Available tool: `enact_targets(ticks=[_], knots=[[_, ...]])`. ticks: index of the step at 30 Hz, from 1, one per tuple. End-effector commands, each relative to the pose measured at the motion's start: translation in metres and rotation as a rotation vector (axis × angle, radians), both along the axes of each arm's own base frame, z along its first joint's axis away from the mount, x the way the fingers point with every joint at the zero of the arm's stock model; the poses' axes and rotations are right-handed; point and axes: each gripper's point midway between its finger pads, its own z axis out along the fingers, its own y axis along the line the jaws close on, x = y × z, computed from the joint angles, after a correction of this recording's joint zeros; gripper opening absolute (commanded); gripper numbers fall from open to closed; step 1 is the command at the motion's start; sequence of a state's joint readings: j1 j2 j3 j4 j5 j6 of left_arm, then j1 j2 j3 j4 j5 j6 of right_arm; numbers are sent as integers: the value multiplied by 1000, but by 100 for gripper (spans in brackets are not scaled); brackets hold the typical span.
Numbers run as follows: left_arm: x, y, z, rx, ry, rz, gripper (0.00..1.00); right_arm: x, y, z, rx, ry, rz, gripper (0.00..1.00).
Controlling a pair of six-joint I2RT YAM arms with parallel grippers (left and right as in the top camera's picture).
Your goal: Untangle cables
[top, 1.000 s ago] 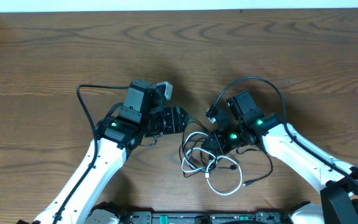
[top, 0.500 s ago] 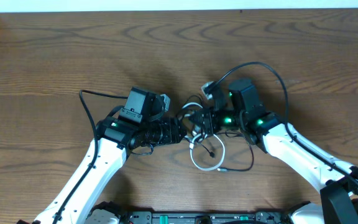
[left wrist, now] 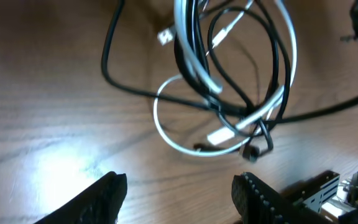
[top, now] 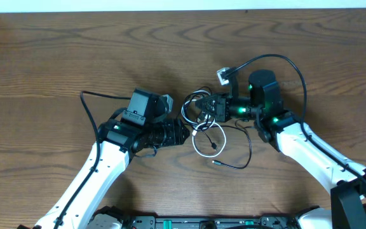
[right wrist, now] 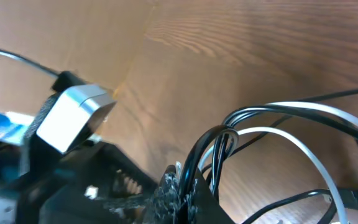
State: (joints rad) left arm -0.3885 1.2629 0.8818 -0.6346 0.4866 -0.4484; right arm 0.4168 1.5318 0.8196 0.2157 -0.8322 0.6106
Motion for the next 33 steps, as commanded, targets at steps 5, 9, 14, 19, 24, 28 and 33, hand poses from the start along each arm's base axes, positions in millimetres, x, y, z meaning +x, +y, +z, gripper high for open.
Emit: enact_targets(ticks=[5, 9, 14, 19, 24, 28, 33], knots=[[18, -3, 8, -27, -53, 47, 56, -15, 8, 18, 98, 43, 102, 1], [23, -6, 8, -35, -68, 49, 55, -16, 8, 18, 98, 44, 103, 1], [27, -7, -3, -29, -32, 63, 51, -17, 8, 18, 104, 59, 105, 1], [28, -10, -22, -18, 35, 77, 44, -18, 9, 19, 106, 60, 113, 1], [32, -21, -31, -49, 57, 51, 43, -19, 9, 19, 109, 62, 120, 1], [37, -33, -22, -123, 32, 24, 43, -20, 9, 19, 110, 62, 122, 1], [43, -37, -17, -167, 66, 100, 43, -20, 9, 19, 110, 62, 123, 1]])
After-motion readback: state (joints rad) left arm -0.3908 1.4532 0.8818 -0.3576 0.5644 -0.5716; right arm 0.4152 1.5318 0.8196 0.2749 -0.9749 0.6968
